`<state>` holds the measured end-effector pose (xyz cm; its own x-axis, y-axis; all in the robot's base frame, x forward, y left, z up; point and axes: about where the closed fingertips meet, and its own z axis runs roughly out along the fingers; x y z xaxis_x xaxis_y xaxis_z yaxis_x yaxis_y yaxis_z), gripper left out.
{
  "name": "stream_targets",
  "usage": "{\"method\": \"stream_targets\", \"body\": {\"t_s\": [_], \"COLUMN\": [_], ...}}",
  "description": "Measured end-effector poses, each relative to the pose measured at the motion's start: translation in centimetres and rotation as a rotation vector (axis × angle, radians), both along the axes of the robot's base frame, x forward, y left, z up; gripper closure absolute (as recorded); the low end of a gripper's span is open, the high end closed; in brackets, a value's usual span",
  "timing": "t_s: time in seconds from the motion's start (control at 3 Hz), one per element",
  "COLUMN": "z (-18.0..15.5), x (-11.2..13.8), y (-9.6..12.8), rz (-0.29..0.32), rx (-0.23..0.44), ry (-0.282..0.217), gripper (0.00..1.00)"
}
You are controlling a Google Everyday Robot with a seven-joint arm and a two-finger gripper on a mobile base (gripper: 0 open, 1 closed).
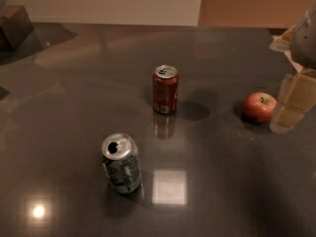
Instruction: Knock 7up can over
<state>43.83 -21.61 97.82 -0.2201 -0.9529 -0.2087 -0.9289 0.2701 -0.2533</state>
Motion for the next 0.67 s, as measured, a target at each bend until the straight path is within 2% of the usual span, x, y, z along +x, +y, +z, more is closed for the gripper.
{"method": "stream_targets", "body": {"t_s": [0.33, 0.67], "z": [0.1, 0.1], "x": [0.0, -0.8], "y": [0.1, 2.1], "rz": [0.002, 0.062], "rx": [0.001, 0.061], "ry": [-0.002, 0.014], "gripper": [0.00, 0.00]}}
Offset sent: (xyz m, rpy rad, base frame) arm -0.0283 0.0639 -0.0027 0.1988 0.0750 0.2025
